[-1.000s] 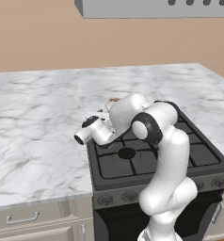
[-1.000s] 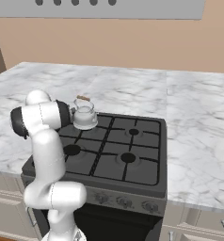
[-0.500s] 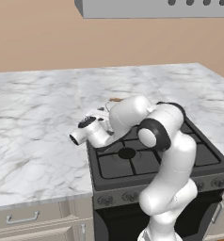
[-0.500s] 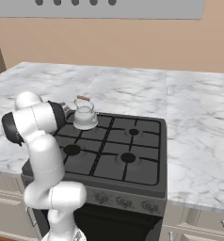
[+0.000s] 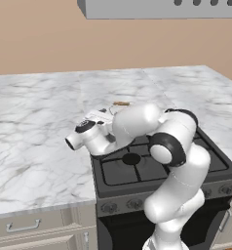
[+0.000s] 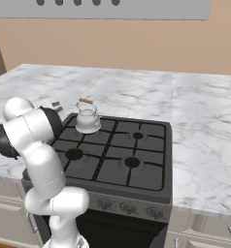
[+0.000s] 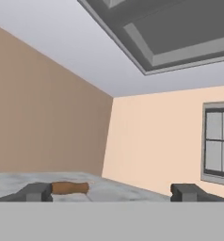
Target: Pick the kettle from the cabinet and place it on a stove burner. Then pick the pot from the counter and place it on another stove burner. Finally, turn both burners on.
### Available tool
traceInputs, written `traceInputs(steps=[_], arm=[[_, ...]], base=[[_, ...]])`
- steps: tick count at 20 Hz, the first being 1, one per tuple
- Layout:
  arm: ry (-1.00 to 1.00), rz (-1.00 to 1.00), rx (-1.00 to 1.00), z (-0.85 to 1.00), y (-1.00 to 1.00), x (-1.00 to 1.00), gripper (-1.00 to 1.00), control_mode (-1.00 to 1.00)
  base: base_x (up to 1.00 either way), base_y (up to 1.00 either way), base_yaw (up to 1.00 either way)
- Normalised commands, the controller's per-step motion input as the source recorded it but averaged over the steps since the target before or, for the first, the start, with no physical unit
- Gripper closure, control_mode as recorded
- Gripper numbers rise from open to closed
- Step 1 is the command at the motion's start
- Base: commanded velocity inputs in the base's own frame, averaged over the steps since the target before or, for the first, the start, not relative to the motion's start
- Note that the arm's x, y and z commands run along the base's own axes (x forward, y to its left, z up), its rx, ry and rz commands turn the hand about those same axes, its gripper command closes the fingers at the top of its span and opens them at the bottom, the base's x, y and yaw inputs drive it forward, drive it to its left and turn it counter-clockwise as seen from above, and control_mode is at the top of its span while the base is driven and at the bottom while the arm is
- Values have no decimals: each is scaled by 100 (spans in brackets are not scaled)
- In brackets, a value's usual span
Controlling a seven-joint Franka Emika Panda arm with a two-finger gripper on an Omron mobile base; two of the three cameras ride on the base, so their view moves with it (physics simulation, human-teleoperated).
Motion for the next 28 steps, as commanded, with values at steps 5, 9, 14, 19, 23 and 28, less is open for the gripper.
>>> traceInputs(steps=[5,9,14,19,23,28], arm=[[-2,0,4,25,3,-56,-100,-100],[-6,0,6,26,0,-61,-100,-100],[-6,0,10,39,0,-64,-100,-100],[-6,-2,12,52,-6,-59,-100,-100],[-2,-2,16,45,-13,-52,-100,-100],[0,0,16,40,-22,-38,-100,-100]], base=[[0,0,0],[0,0,0],[0,0,0],[0,0,0],[0,0,0],[0,0,0]])
